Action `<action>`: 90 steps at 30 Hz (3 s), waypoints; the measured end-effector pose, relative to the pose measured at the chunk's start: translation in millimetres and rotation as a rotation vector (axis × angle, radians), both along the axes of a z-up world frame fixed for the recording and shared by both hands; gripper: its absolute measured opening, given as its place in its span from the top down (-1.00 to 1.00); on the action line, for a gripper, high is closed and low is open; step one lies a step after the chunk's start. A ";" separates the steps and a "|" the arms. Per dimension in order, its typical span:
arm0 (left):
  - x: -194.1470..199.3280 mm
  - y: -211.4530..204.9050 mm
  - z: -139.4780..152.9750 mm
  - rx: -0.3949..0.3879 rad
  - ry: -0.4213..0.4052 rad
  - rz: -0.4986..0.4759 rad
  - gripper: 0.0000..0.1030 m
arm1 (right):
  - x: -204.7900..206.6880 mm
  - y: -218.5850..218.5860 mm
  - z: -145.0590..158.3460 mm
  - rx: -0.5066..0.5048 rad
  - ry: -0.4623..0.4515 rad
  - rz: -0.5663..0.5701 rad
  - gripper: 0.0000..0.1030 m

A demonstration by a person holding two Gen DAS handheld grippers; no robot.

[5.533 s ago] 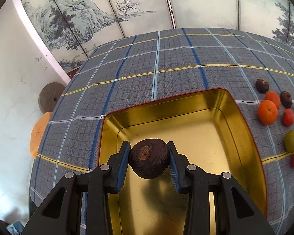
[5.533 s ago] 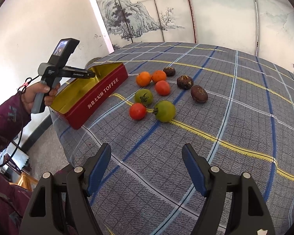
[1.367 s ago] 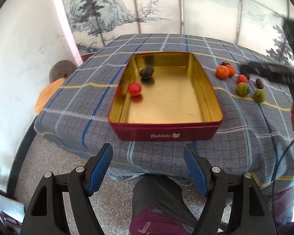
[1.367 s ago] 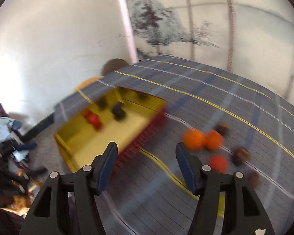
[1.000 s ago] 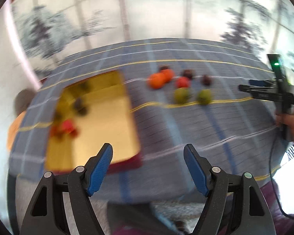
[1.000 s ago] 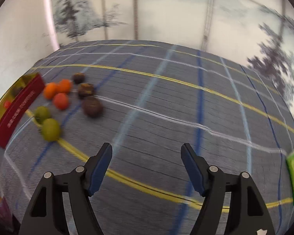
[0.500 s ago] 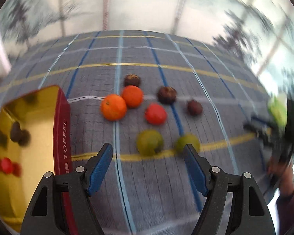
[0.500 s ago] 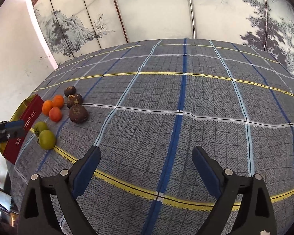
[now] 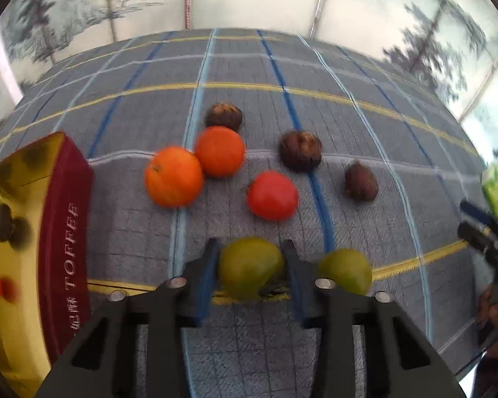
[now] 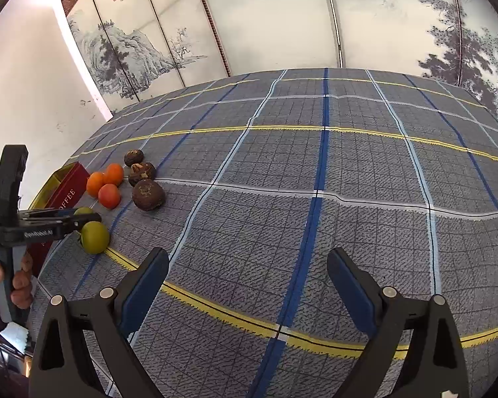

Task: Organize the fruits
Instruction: 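Move the left gripper to the fruits and grasp a green tomato, then carry the green tomato into the tin with the left gripper and release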

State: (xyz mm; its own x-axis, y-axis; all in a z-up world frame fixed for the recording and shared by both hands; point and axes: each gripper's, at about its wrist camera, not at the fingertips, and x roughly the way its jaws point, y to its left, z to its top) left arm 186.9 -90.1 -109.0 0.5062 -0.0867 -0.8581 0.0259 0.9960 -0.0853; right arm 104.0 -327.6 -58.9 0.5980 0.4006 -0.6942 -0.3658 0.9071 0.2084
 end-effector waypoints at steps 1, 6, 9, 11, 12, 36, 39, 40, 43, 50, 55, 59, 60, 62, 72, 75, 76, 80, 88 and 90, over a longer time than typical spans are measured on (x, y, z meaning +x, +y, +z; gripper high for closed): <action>-1.5 -3.6 -0.4 0.018 -0.001 -0.009 0.30 | -0.1 0.1 0.0 0.000 0.000 -0.001 -0.85; -16.3 -4.5 13.9 -0.040 -0.022 -0.006 0.31 | 1.6 0.1 -0.7 -0.001 0.012 -0.007 -0.86; -33.3 -10.6 32.8 -0.024 -0.057 -0.016 0.31 | 3.1 0.5 -1.3 -0.007 0.021 -0.016 -0.87; -46.0 -12.3 45.8 -0.029 -0.081 -0.022 0.30 | 4.7 0.9 -2.8 -0.015 0.029 -0.021 -0.90; -51.4 -14.6 51.0 -0.024 -0.090 -0.023 0.30 | 5.6 2.0 -3.8 -0.023 0.035 -0.022 -0.91; -118.0 42.8 91.8 0.139 -0.202 0.113 0.30 | 5.8 32.1 -16.5 -0.279 0.049 -0.038 -1.00; -120.2 53.9 89.7 0.171 -0.209 0.133 0.30 | 5.6 31.4 -16.2 -0.279 0.049 -0.039 -1.00; -120.8 57.7 88.3 0.188 -0.213 0.141 0.30 | 5.8 30.9 -16.1 -0.279 0.049 -0.039 -1.00; -120.9 68.7 83.9 0.210 -0.209 0.158 0.30 | 5.8 31.2 -16.1 -0.280 0.050 -0.040 -1.00; -115.8 98.8 63.8 0.260 -0.166 0.205 0.29 | 6.2 31.7 -16.2 -0.281 0.051 -0.039 -1.00; -112.8 123.6 44.2 0.297 -0.122 0.248 0.29 | 6.1 31.8 -16.1 -0.281 0.051 -0.039 -1.00; -114.1 139.4 33.0 0.317 -0.092 0.273 0.29 | 6.2 32.0 -16.1 -0.281 0.052 -0.039 -1.00; -114.9 143.1 30.3 0.321 -0.085 0.277 0.29 | 6.0 31.8 -16.0 -0.281 0.052 -0.039 -1.00; -116.8 147.9 26.3 0.332 -0.075 0.286 0.29 | 6.2 32.1 -16.0 -0.281 0.052 -0.039 -1.00; -125.1 171.0 12.3 0.348 -0.043 0.328 0.29 | 6.1 32.0 -15.8 -0.282 0.053 -0.039 -0.99; -126.1 175.8 8.9 0.346 -0.034 0.338 0.28 | 6.3 32.3 -15.9 -0.282 0.053 -0.039 -0.99; -126.8 177.0 7.2 0.348 -0.031 0.340 0.28 | 6.3 32.3 -15.9 -0.282 0.053 -0.039 -0.99; -126.9 180.3 4.3 0.345 -0.026 0.349 0.26 | 6.3 32.4 -15.9 -0.282 0.054 -0.039 -0.99; -125.9 177.9 5.2 0.387 -0.045 0.338 0.24 | 6.3 32.5 -15.8 -0.282 0.054 -0.039 -0.99; -125.9 176.5 7.2 0.400 -0.058 0.336 0.15 | 6.3 32.6 -15.8 -0.283 0.054 -0.039 -0.99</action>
